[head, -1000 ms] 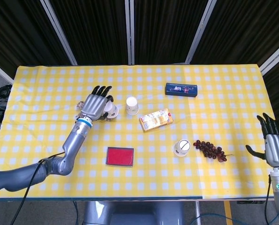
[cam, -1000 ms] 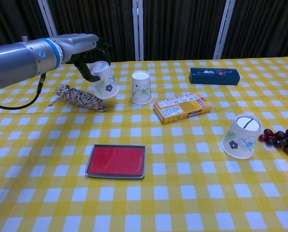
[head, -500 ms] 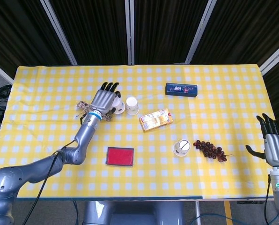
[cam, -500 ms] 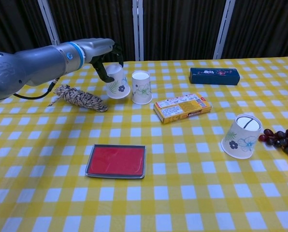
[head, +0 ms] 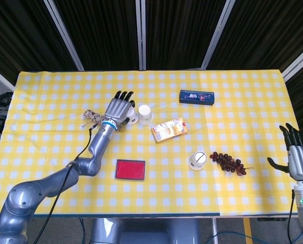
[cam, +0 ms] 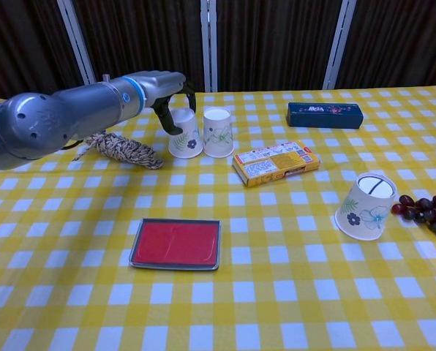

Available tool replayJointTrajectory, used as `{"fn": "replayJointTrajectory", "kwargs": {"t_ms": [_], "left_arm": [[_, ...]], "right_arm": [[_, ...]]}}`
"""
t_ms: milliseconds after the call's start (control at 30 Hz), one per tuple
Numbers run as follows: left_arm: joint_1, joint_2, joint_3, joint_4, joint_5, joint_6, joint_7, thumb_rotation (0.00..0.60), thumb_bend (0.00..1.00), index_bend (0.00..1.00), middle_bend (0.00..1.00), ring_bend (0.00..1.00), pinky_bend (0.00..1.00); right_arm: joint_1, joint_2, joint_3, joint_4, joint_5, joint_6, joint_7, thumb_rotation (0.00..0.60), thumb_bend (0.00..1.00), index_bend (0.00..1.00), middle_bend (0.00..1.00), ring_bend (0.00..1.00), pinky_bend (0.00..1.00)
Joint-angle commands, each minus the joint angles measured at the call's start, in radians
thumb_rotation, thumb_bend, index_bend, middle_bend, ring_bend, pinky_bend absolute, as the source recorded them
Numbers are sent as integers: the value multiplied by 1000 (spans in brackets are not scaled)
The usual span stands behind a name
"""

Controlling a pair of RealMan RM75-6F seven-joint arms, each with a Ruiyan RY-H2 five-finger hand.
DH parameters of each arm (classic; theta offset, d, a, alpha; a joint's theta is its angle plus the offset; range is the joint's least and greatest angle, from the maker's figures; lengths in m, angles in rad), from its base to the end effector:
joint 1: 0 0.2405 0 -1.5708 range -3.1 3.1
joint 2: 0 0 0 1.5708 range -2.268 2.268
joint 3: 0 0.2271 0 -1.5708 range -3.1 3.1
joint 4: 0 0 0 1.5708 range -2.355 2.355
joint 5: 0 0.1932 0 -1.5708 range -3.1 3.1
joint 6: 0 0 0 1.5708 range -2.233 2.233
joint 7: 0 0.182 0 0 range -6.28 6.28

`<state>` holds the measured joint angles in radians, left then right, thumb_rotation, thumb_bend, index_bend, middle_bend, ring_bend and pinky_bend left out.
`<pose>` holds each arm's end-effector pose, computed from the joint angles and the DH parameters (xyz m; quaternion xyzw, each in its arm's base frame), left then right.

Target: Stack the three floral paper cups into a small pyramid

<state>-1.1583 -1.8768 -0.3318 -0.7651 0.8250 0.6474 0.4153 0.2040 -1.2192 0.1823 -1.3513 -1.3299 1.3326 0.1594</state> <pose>-0.0586 0.4709 -0.0548 -0.7443 -0.3500 -0.3184 0.4713 -0.3145 -0.2785 0.1755 0.5392 -0.4052 0.4056 0.6169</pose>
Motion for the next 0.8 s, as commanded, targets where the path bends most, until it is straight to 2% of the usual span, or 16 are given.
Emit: {"fn": "replayJointTrajectory", "kwargs": {"t_ms": [33, 167, 233, 300, 400, 600, 800], "left_arm": [[-10, -19, 0, 20, 10, -4, -13, 600, 369, 325, 0, 0, 0], [-10, -28, 1, 31, 25, 7, -23, 600, 365, 296, 0, 0, 0], [-7, -28, -2, 31, 25, 9, -28, 600, 363, 239, 0, 0, 0], [-2, -27, 0, 29, 29, 14, -29, 600, 362, 138, 0, 0, 0], [7, -22, 2, 23, 34, 20, -34, 600, 361, 57, 0, 0, 0], [45, 17, 9, -38, 64, 63, -60, 600, 361, 17, 0, 0, 0], [126, 115, 28, -192, 117, 153, -100, 600, 361, 0, 0, 0, 0]], "right_arm": [[0, 0, 0, -1, -1, 1, 0, 600, 97, 64, 0, 0, 0], [-1, 1, -2, -3, -3, 1, -2, 600, 98, 64, 0, 0, 0], [-1, 2, -2, -4, -4, 3, -2, 600, 97, 64, 0, 0, 0], [-2, 2, -3, -6, -6, 4, -3, 600, 97, 64, 0, 0, 0], [-1, 2, -3, -7, -7, 5, -7, 600, 97, 64, 0, 0, 0], [-2, 0, -3, -6, -5, 6, -13, 600, 97, 64, 0, 0, 0], [-3, -3, -1, -3, 1, 6, -19, 600, 98, 64, 0, 0, 0]]}}
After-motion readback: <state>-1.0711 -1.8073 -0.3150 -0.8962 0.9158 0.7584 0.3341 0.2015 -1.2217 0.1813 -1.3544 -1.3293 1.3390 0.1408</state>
